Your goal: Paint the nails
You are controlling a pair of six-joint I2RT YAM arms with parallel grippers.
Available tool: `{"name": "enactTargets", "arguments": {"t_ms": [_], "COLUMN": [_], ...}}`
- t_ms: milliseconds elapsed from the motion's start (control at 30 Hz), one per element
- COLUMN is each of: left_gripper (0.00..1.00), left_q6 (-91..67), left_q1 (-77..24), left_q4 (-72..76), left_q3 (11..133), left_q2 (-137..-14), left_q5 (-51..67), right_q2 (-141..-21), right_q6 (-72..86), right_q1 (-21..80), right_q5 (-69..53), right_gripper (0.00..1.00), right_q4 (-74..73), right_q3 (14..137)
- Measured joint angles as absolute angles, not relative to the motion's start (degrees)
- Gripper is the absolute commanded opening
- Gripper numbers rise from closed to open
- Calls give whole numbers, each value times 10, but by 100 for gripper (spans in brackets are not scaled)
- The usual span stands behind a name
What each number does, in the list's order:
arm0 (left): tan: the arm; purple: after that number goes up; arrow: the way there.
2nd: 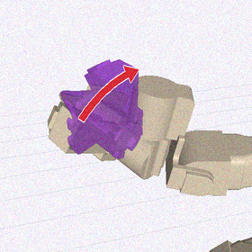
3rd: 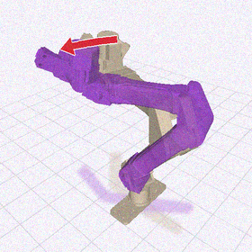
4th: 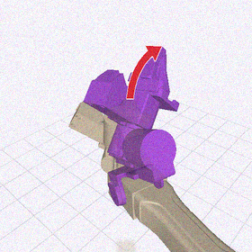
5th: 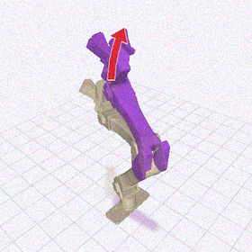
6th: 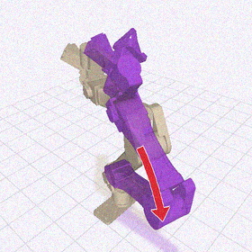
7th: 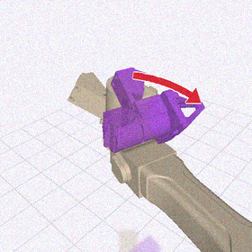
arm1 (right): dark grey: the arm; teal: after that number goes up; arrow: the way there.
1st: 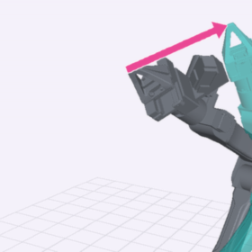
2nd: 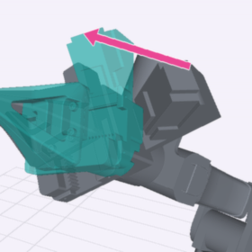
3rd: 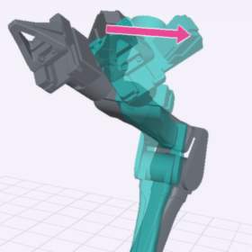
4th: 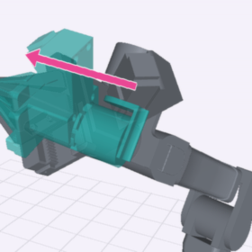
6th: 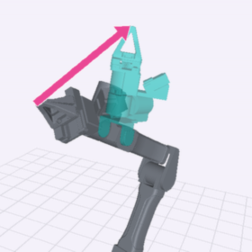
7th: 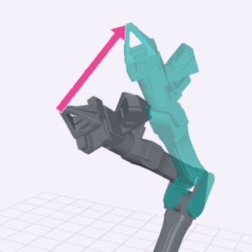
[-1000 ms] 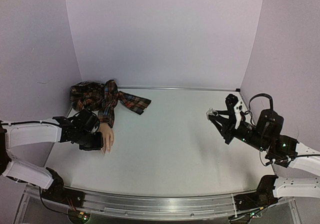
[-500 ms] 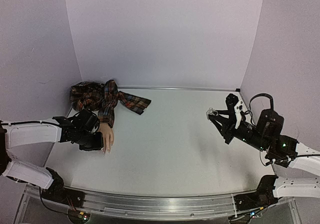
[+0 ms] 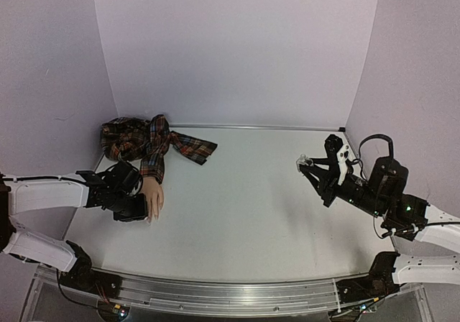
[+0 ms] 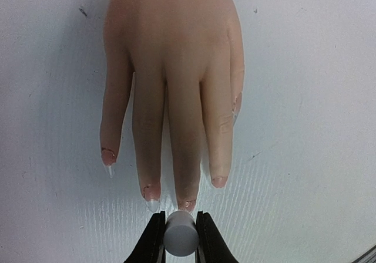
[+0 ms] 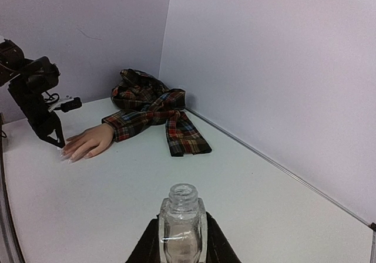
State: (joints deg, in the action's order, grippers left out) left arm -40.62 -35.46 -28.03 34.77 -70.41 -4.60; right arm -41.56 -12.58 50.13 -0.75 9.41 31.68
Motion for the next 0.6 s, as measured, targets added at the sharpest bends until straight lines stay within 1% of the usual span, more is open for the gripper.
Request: {"name": "enactTargets", "arguments": {"t_ms": [167, 367, 600], "left_gripper": [0, 0, 0], "left_q6": [-409, -408, -387], "left_q1": [-357, -365, -364], "left_q4": [-286, -315, -309], "left_q3": [347, 356, 387], "left_q2": [-695, -642, -689], "left_q5": [-45, -51, -69], "right_q2": [-416, -416, -415], "right_q6": [-126, -126, -125], "right_q1": [501, 501, 501], "right_q5": [-8, -9, -9], "right_gripper": [0, 0, 0], "right_q4": [94, 94, 96], "right_q3": [317, 317, 315]}}
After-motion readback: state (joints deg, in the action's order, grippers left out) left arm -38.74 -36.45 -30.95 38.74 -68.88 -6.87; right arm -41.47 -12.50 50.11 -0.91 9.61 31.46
